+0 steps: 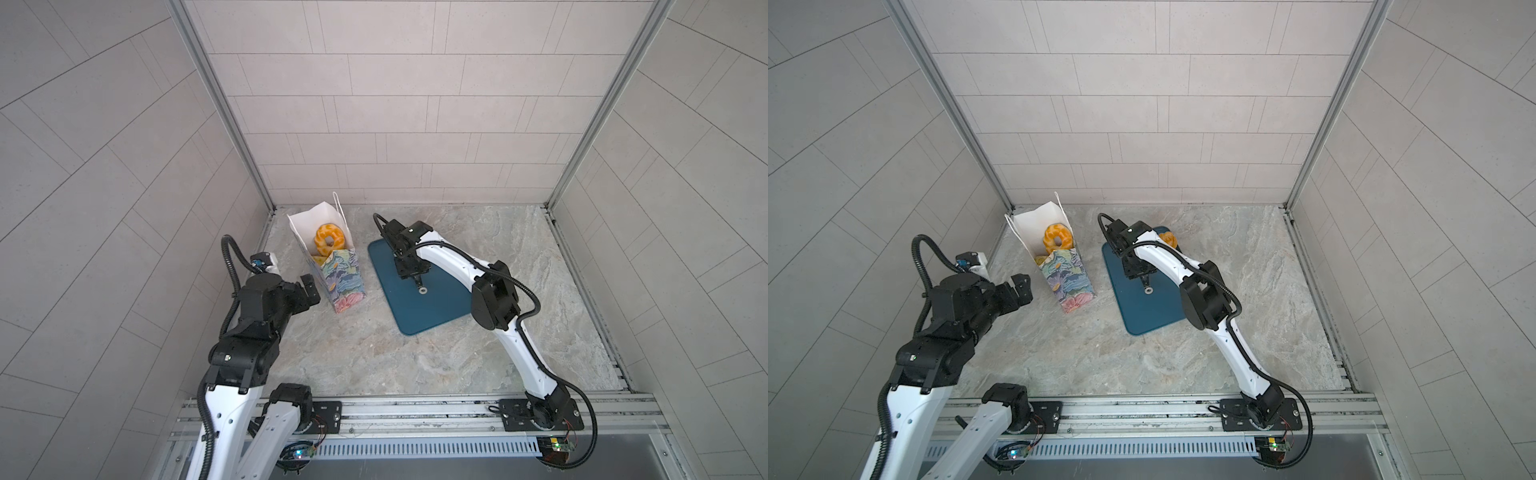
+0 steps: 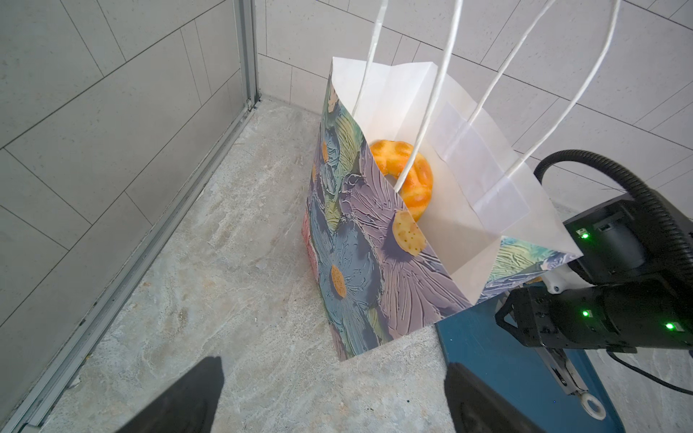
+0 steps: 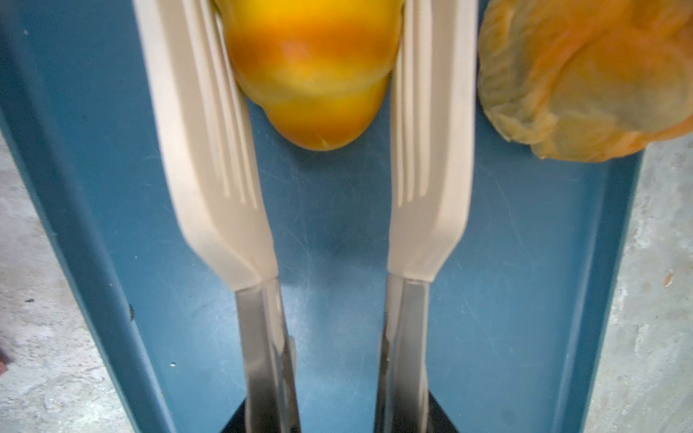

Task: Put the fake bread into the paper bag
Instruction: 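Close the right tongs around the yellow striped roll on the tray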

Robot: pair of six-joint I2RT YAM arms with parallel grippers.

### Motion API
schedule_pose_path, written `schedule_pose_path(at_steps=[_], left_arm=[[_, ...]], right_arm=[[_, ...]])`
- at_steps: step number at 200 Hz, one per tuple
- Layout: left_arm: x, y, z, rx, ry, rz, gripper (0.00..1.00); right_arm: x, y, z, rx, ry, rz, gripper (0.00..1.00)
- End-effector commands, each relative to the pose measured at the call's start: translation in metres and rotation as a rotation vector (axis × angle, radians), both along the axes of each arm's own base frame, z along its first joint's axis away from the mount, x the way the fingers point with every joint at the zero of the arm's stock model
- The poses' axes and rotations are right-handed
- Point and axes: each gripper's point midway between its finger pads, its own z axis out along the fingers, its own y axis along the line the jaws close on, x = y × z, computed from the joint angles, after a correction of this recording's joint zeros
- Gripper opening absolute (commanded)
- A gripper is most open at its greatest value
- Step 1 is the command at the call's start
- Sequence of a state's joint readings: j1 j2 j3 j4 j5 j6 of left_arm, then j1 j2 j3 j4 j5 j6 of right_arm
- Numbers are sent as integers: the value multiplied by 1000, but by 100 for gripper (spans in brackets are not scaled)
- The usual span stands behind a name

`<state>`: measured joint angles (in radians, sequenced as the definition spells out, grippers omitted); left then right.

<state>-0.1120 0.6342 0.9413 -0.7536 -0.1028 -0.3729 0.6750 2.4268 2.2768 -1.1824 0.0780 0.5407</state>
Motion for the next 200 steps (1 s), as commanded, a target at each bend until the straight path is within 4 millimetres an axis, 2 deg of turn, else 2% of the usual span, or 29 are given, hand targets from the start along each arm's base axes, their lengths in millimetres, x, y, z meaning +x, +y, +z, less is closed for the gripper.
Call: schedule_pose_path(at_steps=[1, 73, 139, 164, 200], left_arm=[[-1, 4, 2, 17, -12, 19, 100], [-4, 9, 9, 13, -36, 50, 100], [-4, 9, 14, -7, -63, 60, 100], [-2, 8, 15, -16, -63, 58, 100], [0, 8, 18, -26, -74, 63, 100]], right_arm=[[-11, -5, 3, -27, 39, 34, 42], [-33, -6, 27, 20, 13, 110, 34], [-61, -22, 48, 67, 0, 149, 34], [-66, -31, 52, 77, -6, 149, 34], [-71, -32, 64, 113, -38, 175, 34]])
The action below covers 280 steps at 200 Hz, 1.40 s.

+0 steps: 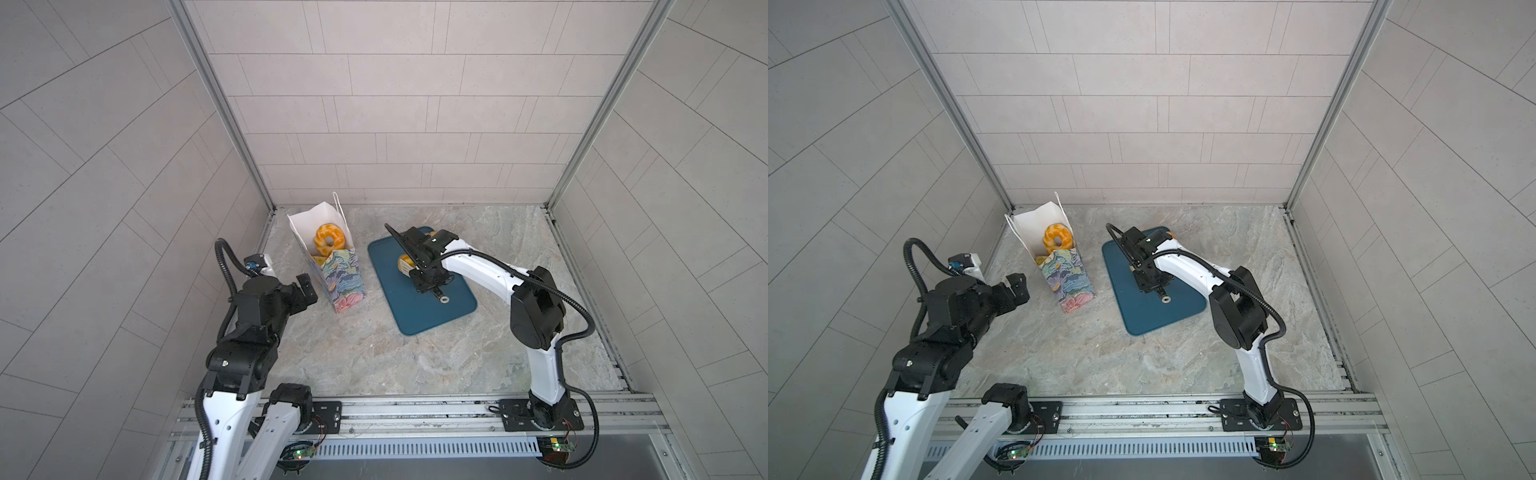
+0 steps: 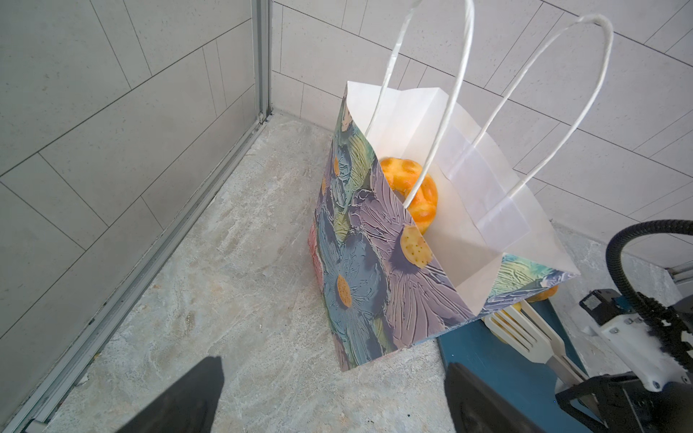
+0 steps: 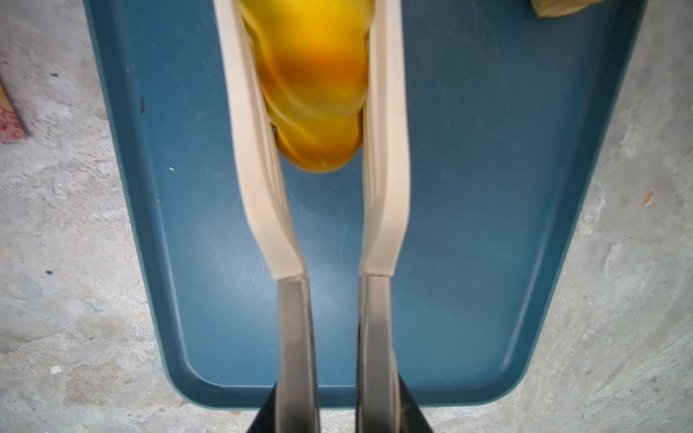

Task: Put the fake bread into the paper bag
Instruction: 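Close the right tongs around the yellow striped roll on the tray, then lift the striped roll with the right tongs and carry it over the bag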

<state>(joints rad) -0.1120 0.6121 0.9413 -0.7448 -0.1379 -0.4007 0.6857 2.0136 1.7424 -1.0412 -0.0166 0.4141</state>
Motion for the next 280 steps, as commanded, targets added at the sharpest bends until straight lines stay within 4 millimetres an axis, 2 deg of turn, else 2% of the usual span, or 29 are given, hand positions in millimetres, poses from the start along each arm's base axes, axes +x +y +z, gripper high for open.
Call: schedule_pose_path(at_steps=[1, 55, 128, 207, 280], left_arm=[[3, 1, 11, -17, -39, 19, 100], [11, -3, 13, -39, -40, 11, 100], [11, 3, 20, -17, -41, 34, 100], [13, 3, 30, -7, -49, 33, 100], [20, -2, 33, -15, -43, 11, 100]], right_arm=[[4, 1, 30, 62, -79, 23, 35], [1, 3, 45, 87, -103, 73, 34], [1, 0, 57, 113, -123, 90, 35], [-11, 0, 101, 174, -210, 110, 36], [-30, 12, 149, 248, -307, 162, 36]])
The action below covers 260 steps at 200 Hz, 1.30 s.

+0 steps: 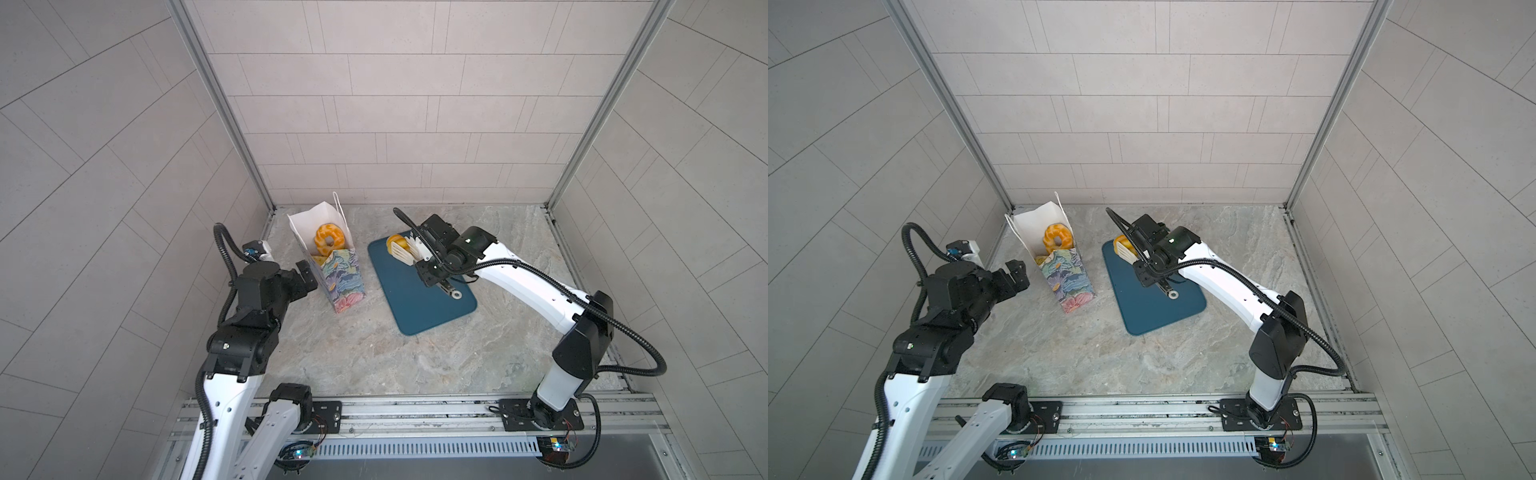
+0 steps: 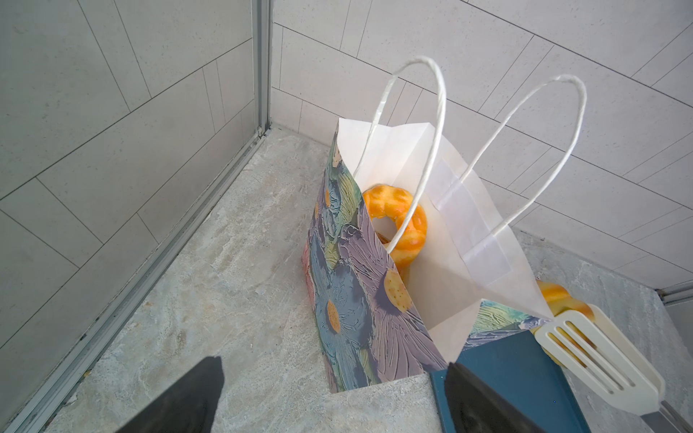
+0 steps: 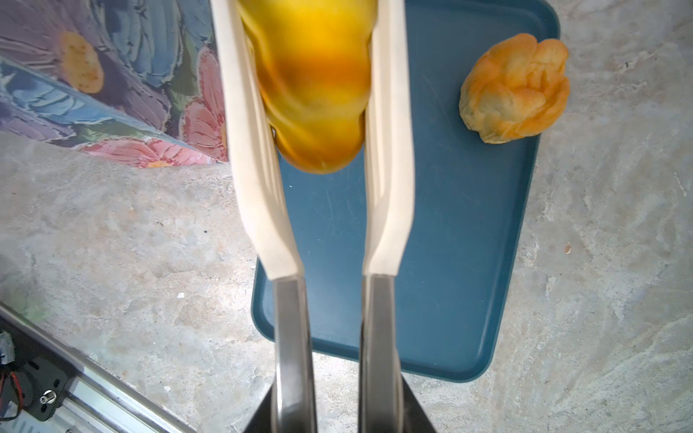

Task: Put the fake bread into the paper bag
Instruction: 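Lift the striped roll with the right tongs and carry it over the bag, then lower the striped roll into the floral bag and open the right tongs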

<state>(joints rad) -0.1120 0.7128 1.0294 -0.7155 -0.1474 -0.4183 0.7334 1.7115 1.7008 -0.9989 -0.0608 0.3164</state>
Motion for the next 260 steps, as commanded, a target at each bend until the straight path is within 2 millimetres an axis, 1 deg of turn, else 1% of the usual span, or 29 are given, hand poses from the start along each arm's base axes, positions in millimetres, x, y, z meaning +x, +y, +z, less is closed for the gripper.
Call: schedule_pose_path(at_steps=[1, 40, 65, 111, 138, 163, 183, 199, 236, 260], left_arm=[[0, -1, 12, -3, -24, -6, 100], [3, -5, 9, -14, -11, -23, 100], [3, -5, 10, -17, -13, -21, 100], [2, -6, 8, -25, -9, -23, 100], [3, -7, 6, -32, -6, -23, 100], [1, -6, 6, -31, -7, -21, 100], [0, -5, 6, -26, -5, -18, 100], [-1, -5, 5, -25, -4, -18, 100], [-5, -4, 5, -22, -7, -15, 100], [-8, -3, 3, -12, 0, -14, 100]], right_arm=[[-4, -1, 38, 56, -89, 5, 36], [-11, 5, 63, 123, -136, 41, 36], [-17, 12, 83, 143, -187, 71, 36], [-31, 42, 121, 199, -272, 161, 36], [-39, 64, 136, 236, -310, 220, 36], [-43, 81, 148, 267, -347, 261, 37], [-45, 96, 155, 301, -370, 291, 37], [-46, 109, 156, 314, -363, 320, 37], [-33, 132, 148, 287, -347, 339, 37], [-23, 143, 142, 270, -348, 343, 37]])
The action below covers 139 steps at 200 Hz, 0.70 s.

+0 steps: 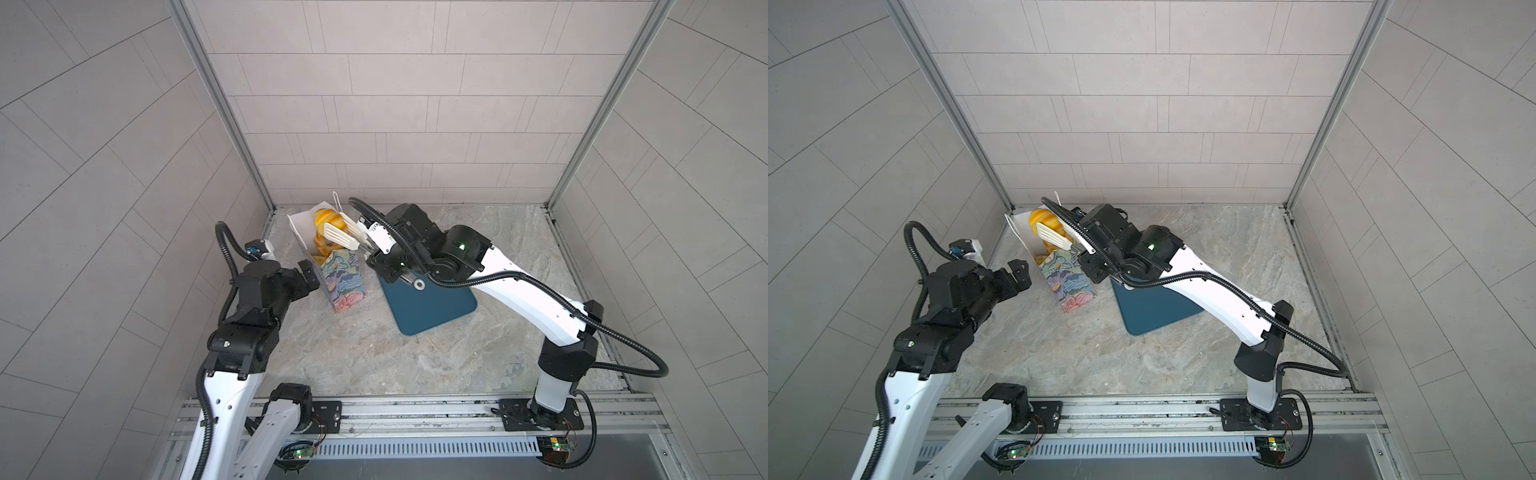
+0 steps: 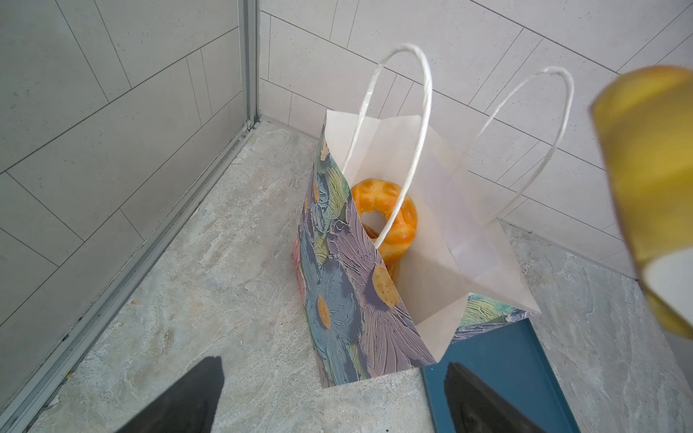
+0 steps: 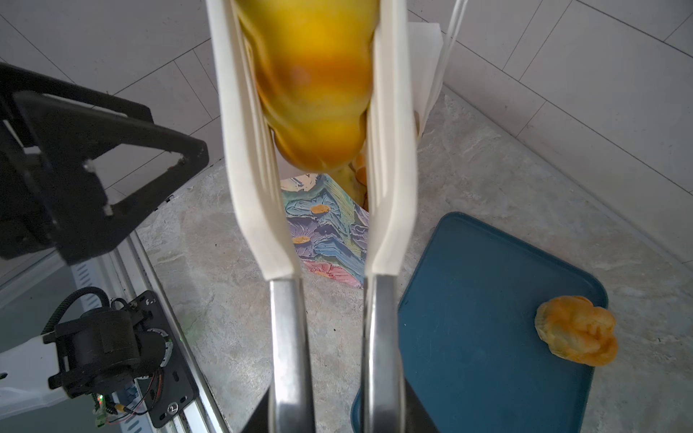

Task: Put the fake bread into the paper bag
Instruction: 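Lower the striped roll into the floral bag and open the right tongs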

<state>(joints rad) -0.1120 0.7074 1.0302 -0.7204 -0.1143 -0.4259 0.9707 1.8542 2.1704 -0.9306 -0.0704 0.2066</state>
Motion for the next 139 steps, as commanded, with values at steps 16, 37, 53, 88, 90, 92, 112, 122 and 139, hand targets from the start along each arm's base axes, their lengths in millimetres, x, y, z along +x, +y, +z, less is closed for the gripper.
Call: schedule_pose_path(at_steps=[16, 37, 53, 88, 90, 92, 112, 122, 139], left_arm=[[-8, 3, 3, 11, -4, 11, 100], [-9, 3, 3, 13, -6, 10, 100], [-10, 3, 2, 13, -4, 8, 100], [-11, 4, -1, 16, 2, 12, 100], [-12, 4, -1, 16, 2, 12, 100], [-12, 5, -1, 17, 2, 14, 100], [-13, 5, -2, 20, 5, 15, 100], [-13, 5, -2, 21, 4, 14, 100], [-14, 5, -2, 25, 7, 14, 100]], right_arm=[[13, 15, 7, -3, -49, 7, 37], [24, 19, -1, -23, -37, -12, 38], [32, 21, -8, -32, -22, -29, 39], [43, 25, -23, -52, 7, -39, 40], [44, 25, -24, -54, 9, -41, 40], [44, 25, -25, -56, 10, -42, 41], [50, 25, -29, -55, 17, -58, 41], [52, 25, -29, -53, 19, -62, 43], [53, 25, -28, -49, 18, -64, 48]])
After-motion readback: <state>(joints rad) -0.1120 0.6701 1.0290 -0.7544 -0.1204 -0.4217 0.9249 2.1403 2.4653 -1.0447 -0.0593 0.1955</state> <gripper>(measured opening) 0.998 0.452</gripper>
